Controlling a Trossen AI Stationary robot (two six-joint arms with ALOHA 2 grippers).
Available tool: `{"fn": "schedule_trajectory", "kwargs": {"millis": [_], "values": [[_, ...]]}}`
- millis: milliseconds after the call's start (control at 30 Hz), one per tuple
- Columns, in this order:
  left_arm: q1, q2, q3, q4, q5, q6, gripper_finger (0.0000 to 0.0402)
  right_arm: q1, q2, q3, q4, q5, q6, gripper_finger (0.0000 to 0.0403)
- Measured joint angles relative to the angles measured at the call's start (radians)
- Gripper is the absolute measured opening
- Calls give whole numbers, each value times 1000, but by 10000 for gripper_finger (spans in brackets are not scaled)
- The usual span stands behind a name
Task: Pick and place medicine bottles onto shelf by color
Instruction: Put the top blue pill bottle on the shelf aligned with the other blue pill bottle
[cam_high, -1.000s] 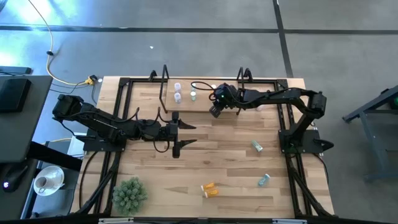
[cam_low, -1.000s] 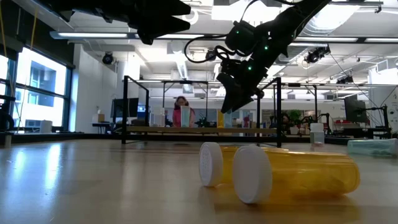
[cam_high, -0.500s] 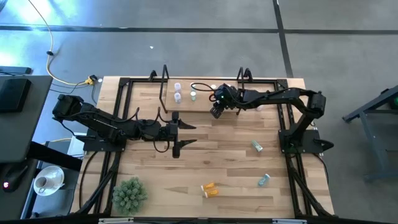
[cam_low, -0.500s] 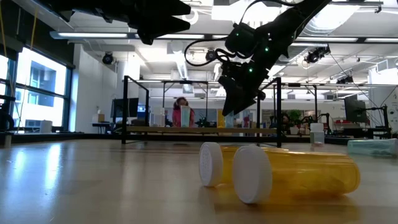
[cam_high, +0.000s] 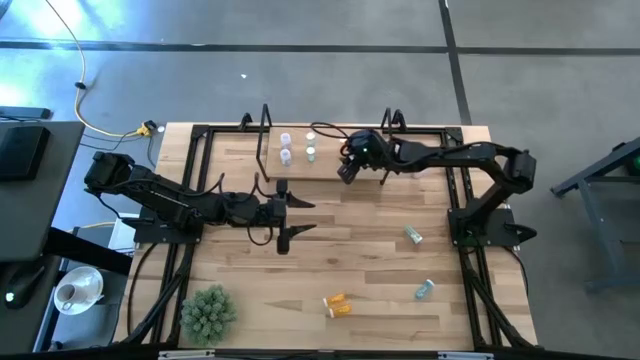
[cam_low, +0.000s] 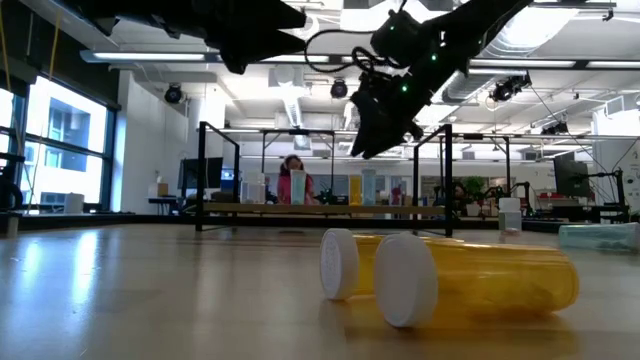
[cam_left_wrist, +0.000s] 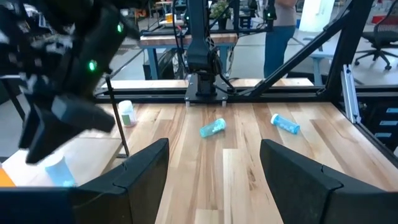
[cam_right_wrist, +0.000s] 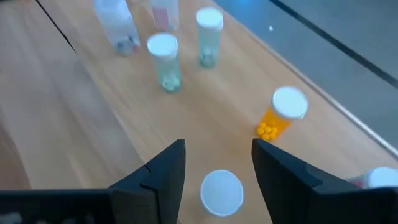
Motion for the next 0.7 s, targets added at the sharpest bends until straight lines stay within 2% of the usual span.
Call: {"fn": "schedule_trajectory", "kwargs": {"millis": [167,300,467,567,700], "values": [[0,0,0,-35,0,0,241,1,-60,1,-2,-32,-26,177],[0,0,0,-64,-5,0,241,6,-115,1,-9,-116,-21,177],[0,0,0,-79,-58,0,241,72,-148,2,-61,-143,5,176],[0,-13,0,-116,-94,0,241,135,-145,2,-107,-79,35,164],[0,-53,0,-180,-106,-12,241,197,-113,2,-152,33,69,126]]}}
